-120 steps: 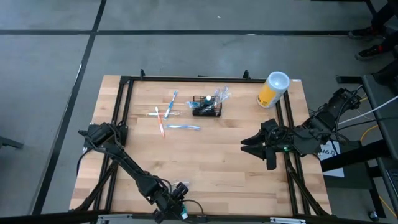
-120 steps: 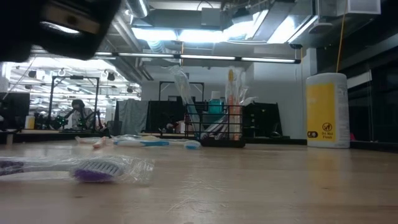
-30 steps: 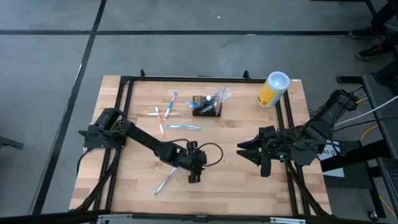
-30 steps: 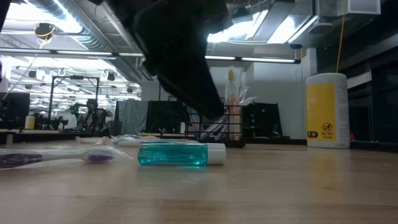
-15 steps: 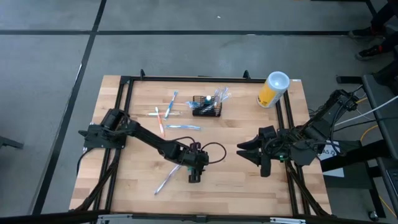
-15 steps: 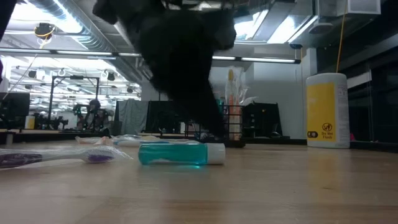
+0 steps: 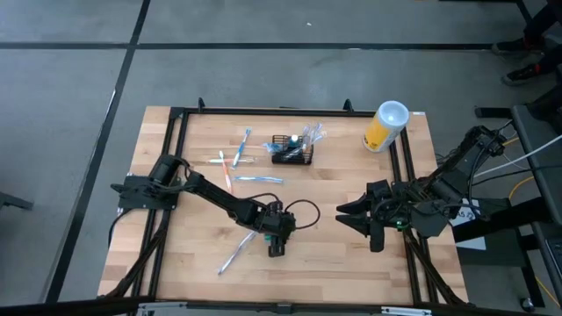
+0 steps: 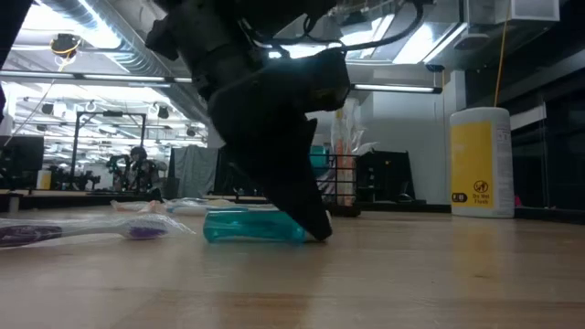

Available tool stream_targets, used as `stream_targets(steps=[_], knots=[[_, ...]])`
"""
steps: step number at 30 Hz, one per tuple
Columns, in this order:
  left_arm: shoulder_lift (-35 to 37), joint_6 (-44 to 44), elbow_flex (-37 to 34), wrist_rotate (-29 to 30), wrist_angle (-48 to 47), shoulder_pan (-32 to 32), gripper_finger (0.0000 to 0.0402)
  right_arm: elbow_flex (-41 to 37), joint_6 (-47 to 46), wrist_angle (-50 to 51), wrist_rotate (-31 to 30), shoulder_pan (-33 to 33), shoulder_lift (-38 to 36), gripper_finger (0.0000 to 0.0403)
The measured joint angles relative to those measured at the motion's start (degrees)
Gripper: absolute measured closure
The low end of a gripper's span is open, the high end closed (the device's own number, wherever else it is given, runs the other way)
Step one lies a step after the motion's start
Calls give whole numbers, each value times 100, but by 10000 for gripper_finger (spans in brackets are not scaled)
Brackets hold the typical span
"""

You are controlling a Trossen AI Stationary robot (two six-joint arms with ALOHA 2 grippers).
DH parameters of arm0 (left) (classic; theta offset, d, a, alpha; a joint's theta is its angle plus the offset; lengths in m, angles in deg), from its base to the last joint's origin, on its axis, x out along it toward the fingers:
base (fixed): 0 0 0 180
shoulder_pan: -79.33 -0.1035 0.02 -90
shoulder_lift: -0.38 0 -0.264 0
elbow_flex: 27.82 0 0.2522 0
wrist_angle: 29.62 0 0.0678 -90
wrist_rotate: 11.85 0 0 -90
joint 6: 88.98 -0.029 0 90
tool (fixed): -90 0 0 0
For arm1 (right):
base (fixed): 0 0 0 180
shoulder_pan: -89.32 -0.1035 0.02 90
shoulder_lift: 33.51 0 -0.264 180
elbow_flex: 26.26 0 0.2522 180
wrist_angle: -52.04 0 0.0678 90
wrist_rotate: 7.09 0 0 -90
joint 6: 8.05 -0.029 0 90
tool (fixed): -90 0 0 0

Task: Pick & Place toothbrushing station
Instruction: Put the blue mouthwash into the black mesh organizer

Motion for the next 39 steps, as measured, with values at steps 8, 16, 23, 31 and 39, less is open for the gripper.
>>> stream_targets(steps=[8, 16, 23, 31, 39], knots=[[16, 755, 9, -398, -48, -229, 314, 0, 21, 15, -2, 0, 0, 239], [359, 1197, 0, 36, 899, -462, 314, 0, 166, 9, -2, 0, 0, 239], [1310, 1103, 0, 2213, 1793, -337, 314, 0, 304, 166, -269, -114, -2, 239], [1788, 578, -1026, 4880, 5764, -265, 314, 0, 24, 781, -448, -214, -7, 239], [1552, -122, -2409, 6080, 8279, -540, 314, 0, -129, 990, -584, -348, -7, 239]])
